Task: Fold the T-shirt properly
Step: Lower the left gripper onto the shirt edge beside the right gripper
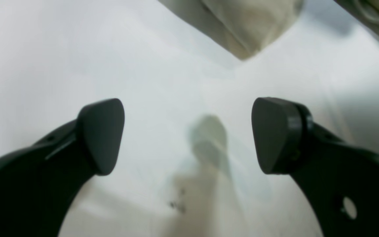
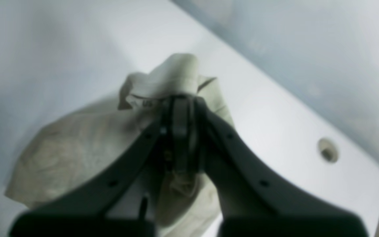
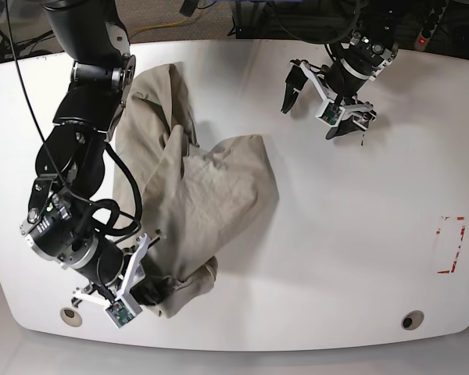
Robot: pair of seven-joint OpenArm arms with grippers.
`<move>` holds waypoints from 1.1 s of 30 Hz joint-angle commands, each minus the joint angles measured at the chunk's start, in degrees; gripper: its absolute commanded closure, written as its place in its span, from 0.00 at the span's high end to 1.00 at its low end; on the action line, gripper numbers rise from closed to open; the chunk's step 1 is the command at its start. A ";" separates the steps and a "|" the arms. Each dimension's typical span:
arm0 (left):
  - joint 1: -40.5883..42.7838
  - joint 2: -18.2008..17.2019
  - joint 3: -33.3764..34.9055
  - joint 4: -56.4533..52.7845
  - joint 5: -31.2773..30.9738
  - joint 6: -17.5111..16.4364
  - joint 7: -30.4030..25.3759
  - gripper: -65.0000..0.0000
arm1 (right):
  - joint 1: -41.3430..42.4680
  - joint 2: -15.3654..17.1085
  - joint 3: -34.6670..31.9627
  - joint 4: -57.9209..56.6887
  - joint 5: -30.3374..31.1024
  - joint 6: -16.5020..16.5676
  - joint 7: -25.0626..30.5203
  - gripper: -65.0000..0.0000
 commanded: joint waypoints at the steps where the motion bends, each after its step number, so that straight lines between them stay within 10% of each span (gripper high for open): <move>1: 0.01 -0.14 0.78 1.15 -0.50 -0.06 -1.19 0.88 | 4.80 0.83 -0.90 1.00 0.26 -0.07 1.64 0.00; 14: -6.67 0.56 10.18 0.53 -0.59 -0.06 -1.10 0.88 | 20.71 2.68 -9.34 0.92 -4.49 -0.07 1.64 0.00; 33: -21.35 12.08 12.47 -16.87 -0.59 0.12 -1.10 0.89 | 43.39 2.15 -15.41 -10.86 -8.35 -0.07 2.08 0.00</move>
